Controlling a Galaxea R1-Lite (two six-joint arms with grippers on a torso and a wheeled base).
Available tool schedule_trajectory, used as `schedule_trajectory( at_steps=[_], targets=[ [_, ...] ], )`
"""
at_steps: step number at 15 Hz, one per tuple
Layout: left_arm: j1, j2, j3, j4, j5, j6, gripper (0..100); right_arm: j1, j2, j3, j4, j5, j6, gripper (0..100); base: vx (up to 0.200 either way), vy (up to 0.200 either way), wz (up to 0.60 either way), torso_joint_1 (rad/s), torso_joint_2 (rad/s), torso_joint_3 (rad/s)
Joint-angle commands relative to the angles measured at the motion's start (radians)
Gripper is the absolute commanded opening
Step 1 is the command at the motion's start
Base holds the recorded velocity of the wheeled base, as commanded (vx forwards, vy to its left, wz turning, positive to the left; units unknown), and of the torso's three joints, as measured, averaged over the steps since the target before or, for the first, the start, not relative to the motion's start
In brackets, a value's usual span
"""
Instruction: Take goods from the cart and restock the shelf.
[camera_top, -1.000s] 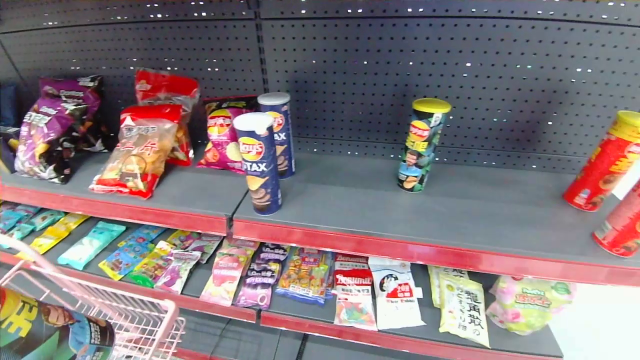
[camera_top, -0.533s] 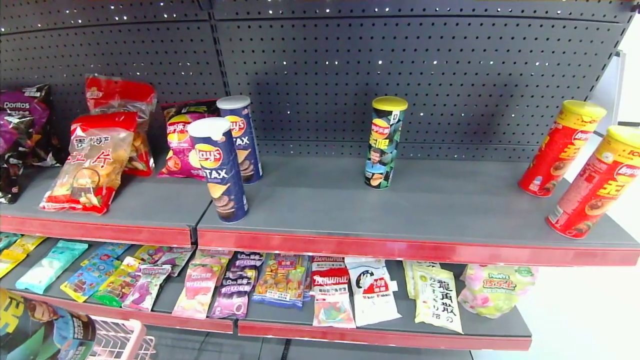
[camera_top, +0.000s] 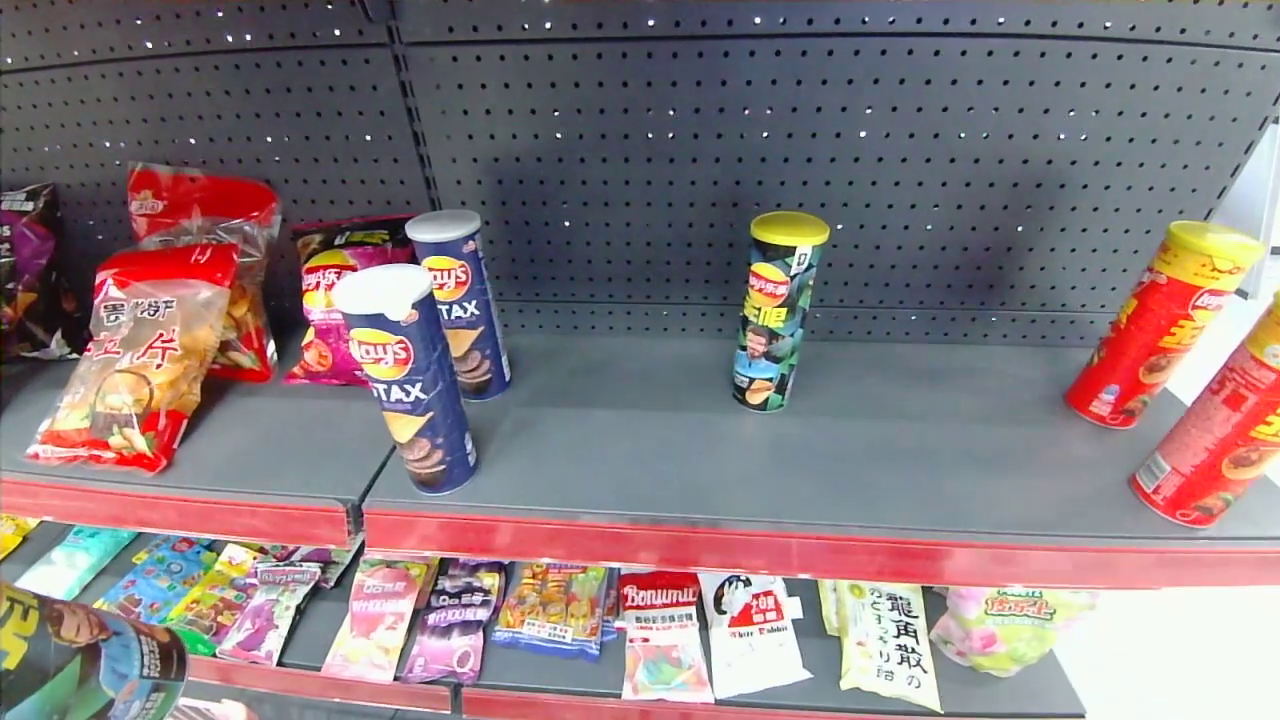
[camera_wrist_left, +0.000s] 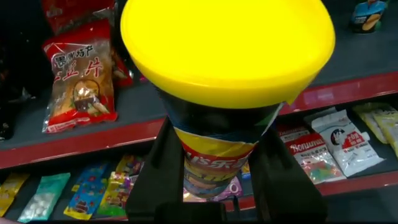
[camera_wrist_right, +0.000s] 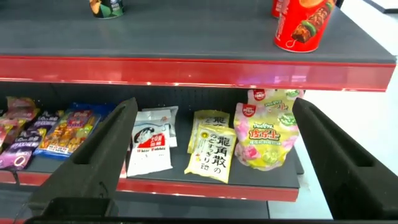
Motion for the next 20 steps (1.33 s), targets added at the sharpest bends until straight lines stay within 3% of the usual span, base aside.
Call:
schedule_trajectory(
  at_steps=[1,3,5,6,7,10,12,15,16,18,20],
  targets=[
    [-0.013,-0.033,0.001,0.002,-0.028,-0.002,0,0.0,0.001,0.0,0.001,0.002,-0.002,100,0.0,0.0,0.0,0.0,0.0,0.0],
    [-0.015,-0.047,-0.005,0.017,-0.043,-0.021,0,0.0,-0.001,0.002,-0.001,0.001,0.005,100,0.0,0.0,0.0,0.0,0.0,0.0],
    [-0.023,-0.038,-0.042,0.042,-0.068,-0.139,0,0.002,0.002,-0.031,-0.012,0.036,0.003,100,0.0,0.0,0.0,0.0,0.0,0.0],
    [-0.023,-0.033,-0.043,0.042,-0.069,-0.152,0,0.011,0.054,-0.132,-0.006,0.083,0.008,100,0.0,0.0,0.0,0.0,0.0,0.0],
    [-0.023,-0.021,-0.042,0.043,-0.069,-0.151,0,0.017,0.254,-0.308,-0.004,0.116,0.035,100,0.0,0.0,0.0,0.0,0.0,0.0],
    [-0.019,0.021,-0.04,0.039,-0.062,-0.146,0,0.067,0.587,-0.587,-0.004,0.133,0.014,100,0.0,0.0,0.0,0.0,0.0,0.0],
    [-0.019,0.03,-0.033,0.042,-0.06,-0.143,0,0.152,0.84,-0.773,-0.015,0.169,-0.015,100,0.0,0.0,0.0,0.0,0.0,0.0],
    [-0.019,0.036,-0.026,0.043,-0.06,-0.142,0,0.331,1.087,-0.793,-0.064,0.197,-0.057,100,0.0,0.0,0.0,0.0,0.0,0.0],
    [-0.019,0.036,-0.033,0.043,-0.058,-0.14,0,0.37,1.182,-0.774,-0.156,0.2,-0.055,100,0.0,0.0,0.0,0.0,0.0,0.0],
    [-0.019,0.03,-0.034,0.043,-0.058,-0.14,0,0.385,1.38,-0.782,-0.411,0.205,-0.06,100,0.0,0.0,0.0,0.0,0.0,0.0],
    [-0.019,0.027,-0.039,0.042,-0.058,-0.139,0,0.376,1.495,-0.798,-0.506,0.31,-0.061,100,0.0,0.0,0.0,0.0,0.0,0.0]
  ],
)
